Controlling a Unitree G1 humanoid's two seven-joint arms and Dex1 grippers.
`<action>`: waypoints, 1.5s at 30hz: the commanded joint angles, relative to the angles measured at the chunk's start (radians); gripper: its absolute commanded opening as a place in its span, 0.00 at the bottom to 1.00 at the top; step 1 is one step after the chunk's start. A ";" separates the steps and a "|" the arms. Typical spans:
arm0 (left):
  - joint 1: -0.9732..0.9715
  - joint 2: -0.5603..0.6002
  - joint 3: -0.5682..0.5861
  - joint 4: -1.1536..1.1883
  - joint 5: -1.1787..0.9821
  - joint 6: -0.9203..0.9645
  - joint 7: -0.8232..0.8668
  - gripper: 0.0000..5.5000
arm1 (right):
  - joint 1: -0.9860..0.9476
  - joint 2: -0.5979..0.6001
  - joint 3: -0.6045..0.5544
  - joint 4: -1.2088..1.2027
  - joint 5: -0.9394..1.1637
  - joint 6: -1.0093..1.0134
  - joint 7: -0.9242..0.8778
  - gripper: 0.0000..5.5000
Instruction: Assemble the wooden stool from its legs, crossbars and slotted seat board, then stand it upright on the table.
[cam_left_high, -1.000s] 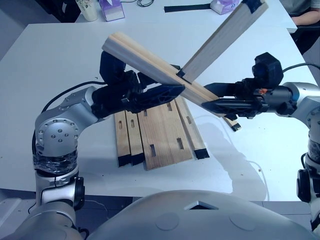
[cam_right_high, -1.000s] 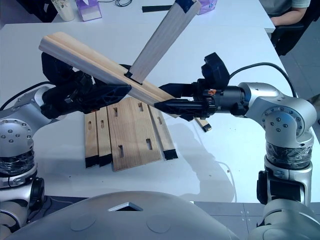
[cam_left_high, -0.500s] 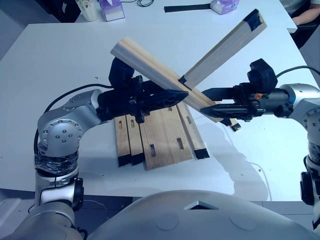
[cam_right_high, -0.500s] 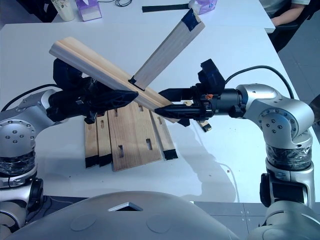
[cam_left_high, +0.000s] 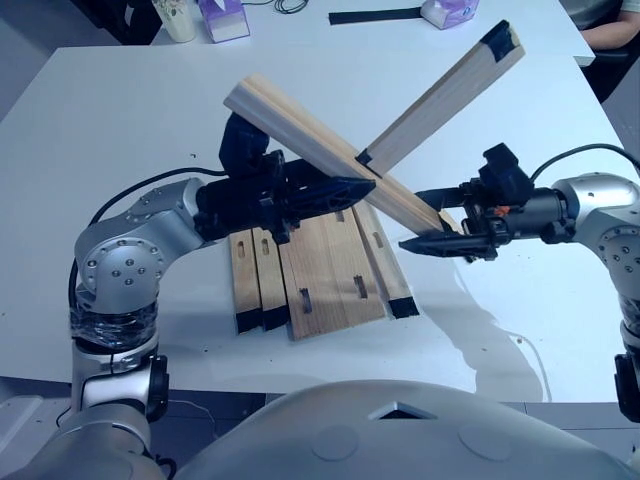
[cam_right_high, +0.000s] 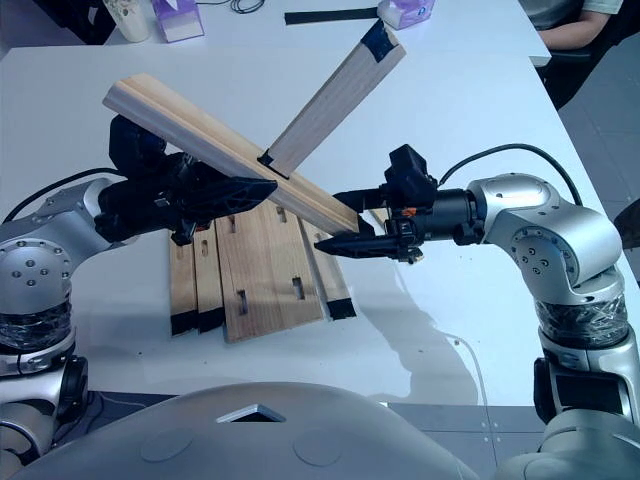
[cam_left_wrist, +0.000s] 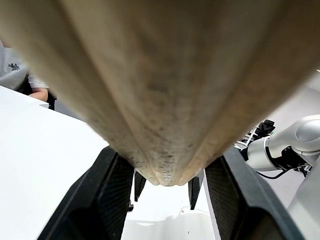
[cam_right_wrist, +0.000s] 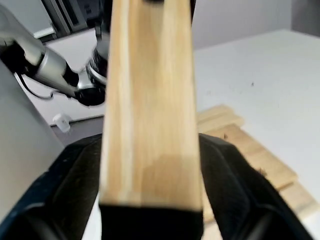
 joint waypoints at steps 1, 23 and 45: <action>-0.004 0.059 0.041 -0.010 0.047 -0.019 -0.027 0.37 | 0.035 -0.050 -0.012 0.031 -0.049 -0.039 0.033 0.57; 0.499 0.505 0.288 -0.206 0.485 -0.252 -0.516 0.37 | 0.448 0.028 -0.248 -0.149 -0.068 -0.125 -0.224 0.57; 0.602 0.462 0.198 -0.214 0.627 -0.347 -0.425 0.37 | 0.482 0.036 -0.218 -0.148 -0.112 -0.185 -0.242 0.57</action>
